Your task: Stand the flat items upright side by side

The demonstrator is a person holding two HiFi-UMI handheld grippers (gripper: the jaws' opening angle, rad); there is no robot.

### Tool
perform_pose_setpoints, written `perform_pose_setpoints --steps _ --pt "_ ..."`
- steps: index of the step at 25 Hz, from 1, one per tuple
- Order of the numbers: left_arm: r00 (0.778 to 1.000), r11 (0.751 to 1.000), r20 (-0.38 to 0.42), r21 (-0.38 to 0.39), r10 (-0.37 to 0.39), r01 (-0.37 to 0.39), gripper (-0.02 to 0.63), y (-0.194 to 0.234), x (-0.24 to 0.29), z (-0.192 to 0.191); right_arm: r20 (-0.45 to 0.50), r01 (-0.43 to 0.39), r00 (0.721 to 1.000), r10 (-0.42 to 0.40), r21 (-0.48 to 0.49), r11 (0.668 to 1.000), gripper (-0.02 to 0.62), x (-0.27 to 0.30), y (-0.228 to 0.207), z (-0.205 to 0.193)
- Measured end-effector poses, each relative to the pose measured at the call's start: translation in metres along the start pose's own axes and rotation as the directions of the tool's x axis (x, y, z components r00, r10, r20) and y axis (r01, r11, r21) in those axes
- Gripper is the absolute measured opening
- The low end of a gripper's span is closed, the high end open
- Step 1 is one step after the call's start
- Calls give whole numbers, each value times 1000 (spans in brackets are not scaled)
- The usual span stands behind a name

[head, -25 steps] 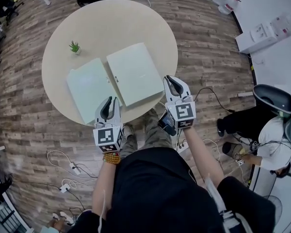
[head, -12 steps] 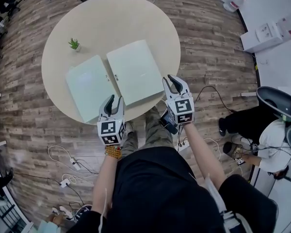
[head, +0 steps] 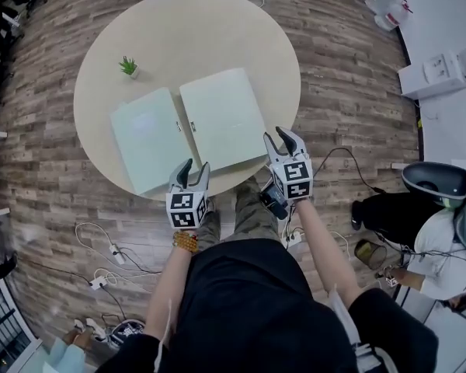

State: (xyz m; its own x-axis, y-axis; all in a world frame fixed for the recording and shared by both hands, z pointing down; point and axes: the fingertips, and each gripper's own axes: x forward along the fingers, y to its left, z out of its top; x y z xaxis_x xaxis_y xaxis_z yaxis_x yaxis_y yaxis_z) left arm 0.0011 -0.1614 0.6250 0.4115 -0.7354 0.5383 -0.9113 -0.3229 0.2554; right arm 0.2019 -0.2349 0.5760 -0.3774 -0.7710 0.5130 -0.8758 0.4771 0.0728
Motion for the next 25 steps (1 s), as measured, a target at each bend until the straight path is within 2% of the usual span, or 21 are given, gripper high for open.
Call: perform_pose_setpoints --steps 9,12,16,25 --pt "998 996 -60 -89 -8 3 255 -3 20 -18 -76 -55 996 57 27 998 183 22 -6 -26" --pt "997 993 -77 -121 -2 -8 307 -6 27 -27 -102 -78 991 81 41 996 195 27 -8 -35" --pt "995 992 -104 -125 -10 -3 314 -11 33 -36 -127 -104 986 110 48 993 209 36 -8 -45" --pt "985 982 -171 -188 -1 -31 319 -18 46 -55 -180 -164 967 177 89 982 216 50 -5 -73"
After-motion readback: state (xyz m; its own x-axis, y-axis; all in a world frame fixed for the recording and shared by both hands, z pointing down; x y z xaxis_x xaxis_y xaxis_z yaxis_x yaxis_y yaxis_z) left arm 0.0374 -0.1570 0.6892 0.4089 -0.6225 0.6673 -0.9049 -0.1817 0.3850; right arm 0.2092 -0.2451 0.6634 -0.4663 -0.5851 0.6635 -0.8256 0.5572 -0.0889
